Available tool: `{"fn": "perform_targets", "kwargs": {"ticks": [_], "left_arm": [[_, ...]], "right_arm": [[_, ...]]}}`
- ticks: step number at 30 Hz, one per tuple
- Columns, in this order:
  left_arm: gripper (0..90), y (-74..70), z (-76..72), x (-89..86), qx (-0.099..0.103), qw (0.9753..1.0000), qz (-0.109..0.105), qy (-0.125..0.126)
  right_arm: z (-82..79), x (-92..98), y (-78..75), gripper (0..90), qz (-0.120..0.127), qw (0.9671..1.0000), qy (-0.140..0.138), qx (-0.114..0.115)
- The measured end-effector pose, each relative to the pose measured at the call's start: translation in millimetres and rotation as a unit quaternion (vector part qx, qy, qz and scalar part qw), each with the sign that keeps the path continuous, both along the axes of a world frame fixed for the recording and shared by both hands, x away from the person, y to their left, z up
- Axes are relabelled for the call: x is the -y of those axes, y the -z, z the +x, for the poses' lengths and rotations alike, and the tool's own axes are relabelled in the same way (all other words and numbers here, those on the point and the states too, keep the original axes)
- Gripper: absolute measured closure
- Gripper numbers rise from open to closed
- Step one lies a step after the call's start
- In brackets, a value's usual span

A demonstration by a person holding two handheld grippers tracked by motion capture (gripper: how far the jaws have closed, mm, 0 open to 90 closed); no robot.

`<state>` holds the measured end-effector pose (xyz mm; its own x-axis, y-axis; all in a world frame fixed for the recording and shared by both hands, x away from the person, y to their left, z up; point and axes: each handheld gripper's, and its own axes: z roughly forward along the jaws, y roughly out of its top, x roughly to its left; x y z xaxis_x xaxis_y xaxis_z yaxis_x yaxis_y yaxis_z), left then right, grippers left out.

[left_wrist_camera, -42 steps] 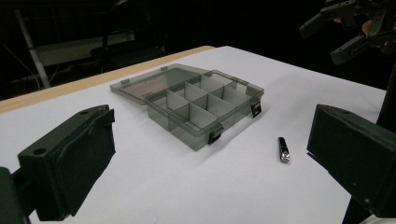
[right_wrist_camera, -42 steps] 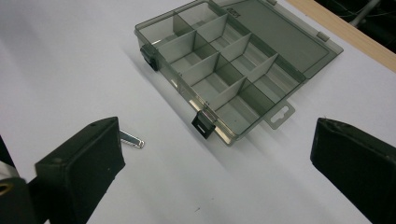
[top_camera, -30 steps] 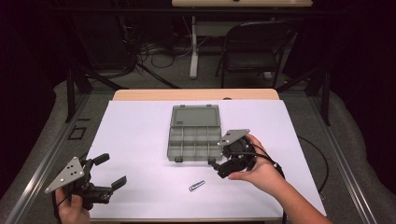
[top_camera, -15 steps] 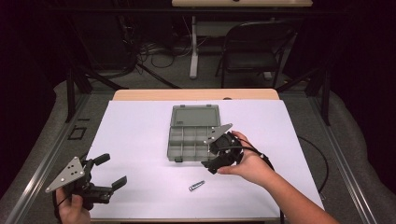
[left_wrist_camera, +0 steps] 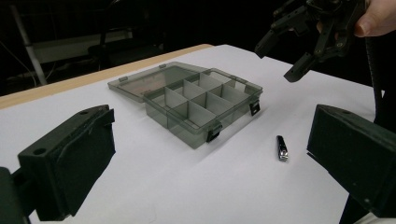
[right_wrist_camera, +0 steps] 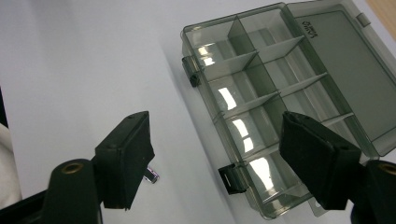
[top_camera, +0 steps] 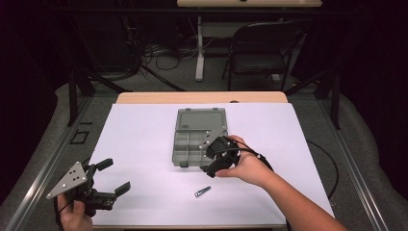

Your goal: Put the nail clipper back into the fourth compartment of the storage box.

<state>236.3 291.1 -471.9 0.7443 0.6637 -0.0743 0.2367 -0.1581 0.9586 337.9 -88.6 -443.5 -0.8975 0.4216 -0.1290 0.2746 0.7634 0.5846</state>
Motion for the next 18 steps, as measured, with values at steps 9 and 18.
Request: {"fn": "perform_targets", "kwargs": {"ticks": [9,18], "left_arm": [[0.8,0.2,0.3,-0.3,0.0,1.0,-0.001,0.004],[0.8,0.2,0.3,-0.7,-0.001,1.0,-0.001,0.004]], "right_arm": [[5.8,-4.4,6.2,33.1,-0.021,0.9994,-0.013,-0.023],[7.2,-10.7,18.2,42.8,-0.019,0.9977,-0.049,-0.044]]}}
